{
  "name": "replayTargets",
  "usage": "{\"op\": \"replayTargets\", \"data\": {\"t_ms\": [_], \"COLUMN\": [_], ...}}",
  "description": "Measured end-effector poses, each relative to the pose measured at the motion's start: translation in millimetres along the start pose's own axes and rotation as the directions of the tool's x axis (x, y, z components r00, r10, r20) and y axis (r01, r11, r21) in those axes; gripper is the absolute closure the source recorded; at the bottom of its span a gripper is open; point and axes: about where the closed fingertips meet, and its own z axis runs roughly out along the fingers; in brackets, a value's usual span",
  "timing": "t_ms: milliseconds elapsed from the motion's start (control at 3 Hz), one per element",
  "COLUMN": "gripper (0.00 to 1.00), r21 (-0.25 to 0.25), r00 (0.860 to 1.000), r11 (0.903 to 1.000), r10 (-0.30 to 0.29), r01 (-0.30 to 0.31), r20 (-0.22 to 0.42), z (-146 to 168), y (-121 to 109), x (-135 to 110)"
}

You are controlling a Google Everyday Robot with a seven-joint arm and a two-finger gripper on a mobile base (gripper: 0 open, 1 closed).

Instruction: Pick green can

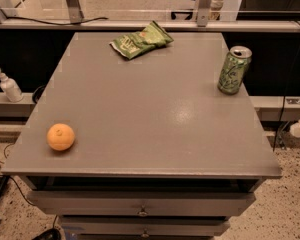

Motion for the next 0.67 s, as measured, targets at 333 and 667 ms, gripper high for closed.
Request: {"op": "replayTargets", "data": {"t_ms": [333,667], "gripper": [0.0,0.0], "r21": [0.015,0.006], "r00": [0.99,0.969], "r11": [0.9979,0.9952], "r10": [0.06,0.093], "r01": [-0.062,-0.097], "r20": [0.131,0.23], "z": [27,56], "y": [-25,-48], "x": [13,19]}}
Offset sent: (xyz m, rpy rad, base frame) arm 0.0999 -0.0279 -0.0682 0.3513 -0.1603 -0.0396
